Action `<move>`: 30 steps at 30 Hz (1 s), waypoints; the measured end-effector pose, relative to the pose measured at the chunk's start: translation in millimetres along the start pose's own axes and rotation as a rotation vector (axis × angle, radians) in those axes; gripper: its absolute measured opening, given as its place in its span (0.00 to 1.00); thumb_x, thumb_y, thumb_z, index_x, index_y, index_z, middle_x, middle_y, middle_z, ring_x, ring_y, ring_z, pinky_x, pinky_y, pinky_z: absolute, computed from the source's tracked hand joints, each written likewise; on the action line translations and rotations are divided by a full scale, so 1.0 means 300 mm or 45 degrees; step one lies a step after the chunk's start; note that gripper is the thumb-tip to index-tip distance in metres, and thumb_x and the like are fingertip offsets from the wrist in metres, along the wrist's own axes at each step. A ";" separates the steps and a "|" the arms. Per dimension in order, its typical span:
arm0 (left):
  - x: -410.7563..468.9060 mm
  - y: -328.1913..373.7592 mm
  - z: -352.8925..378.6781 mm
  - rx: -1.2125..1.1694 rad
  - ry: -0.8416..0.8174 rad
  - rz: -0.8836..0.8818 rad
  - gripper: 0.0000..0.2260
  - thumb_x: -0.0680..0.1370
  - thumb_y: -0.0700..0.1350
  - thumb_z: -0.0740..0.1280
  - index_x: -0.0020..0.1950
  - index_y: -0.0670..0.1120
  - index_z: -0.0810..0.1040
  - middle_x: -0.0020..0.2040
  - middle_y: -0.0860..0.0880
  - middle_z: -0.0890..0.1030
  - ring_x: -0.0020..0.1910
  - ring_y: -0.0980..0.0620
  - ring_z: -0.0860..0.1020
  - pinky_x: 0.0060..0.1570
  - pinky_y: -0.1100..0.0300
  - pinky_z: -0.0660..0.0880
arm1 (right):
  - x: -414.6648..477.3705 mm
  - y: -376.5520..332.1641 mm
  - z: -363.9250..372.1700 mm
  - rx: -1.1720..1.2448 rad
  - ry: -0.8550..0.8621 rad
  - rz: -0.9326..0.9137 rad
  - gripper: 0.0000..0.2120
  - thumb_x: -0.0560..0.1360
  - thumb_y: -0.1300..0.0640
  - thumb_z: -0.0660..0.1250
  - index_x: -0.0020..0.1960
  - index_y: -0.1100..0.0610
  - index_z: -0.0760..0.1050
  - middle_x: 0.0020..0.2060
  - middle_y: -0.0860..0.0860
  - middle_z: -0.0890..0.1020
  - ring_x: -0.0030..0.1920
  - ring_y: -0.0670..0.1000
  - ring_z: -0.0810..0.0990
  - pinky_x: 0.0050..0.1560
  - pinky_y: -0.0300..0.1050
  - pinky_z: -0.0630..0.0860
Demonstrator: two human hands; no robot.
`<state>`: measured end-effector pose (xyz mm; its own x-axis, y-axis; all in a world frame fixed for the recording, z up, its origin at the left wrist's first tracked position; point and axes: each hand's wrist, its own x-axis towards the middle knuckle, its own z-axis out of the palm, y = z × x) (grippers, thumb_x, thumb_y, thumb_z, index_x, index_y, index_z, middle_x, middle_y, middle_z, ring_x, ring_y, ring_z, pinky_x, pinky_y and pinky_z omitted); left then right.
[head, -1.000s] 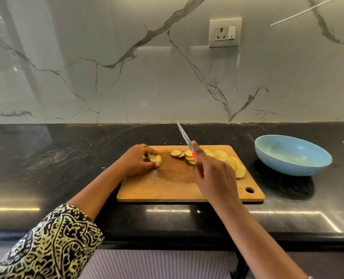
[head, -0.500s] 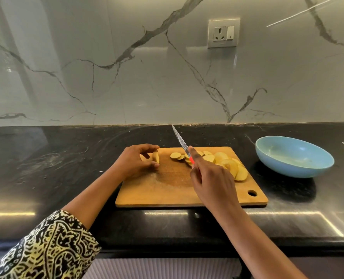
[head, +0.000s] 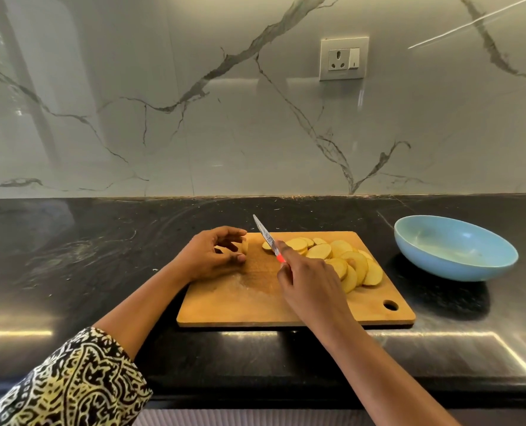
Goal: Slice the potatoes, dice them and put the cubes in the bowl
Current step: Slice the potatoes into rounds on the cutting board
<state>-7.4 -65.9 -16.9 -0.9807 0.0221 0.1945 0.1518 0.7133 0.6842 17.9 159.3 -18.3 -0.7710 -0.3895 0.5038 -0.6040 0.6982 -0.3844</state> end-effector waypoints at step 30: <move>-0.013 -0.043 -0.066 0.165 -0.142 -0.168 0.15 0.74 0.49 0.71 0.58 0.61 0.74 0.62 0.57 0.74 0.63 0.56 0.71 0.67 0.55 0.64 | 0.024 -0.003 0.014 0.020 0.072 0.164 0.22 0.81 0.52 0.58 0.75 0.47 0.61 0.42 0.45 0.80 0.36 0.44 0.75 0.34 0.35 0.70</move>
<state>-3.2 -89.1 -12.4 -0.9997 -0.0049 0.0251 0.0112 0.7991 0.6012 12.1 153.4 -17.8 -0.8301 -0.2623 0.4921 -0.5040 0.7304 -0.4609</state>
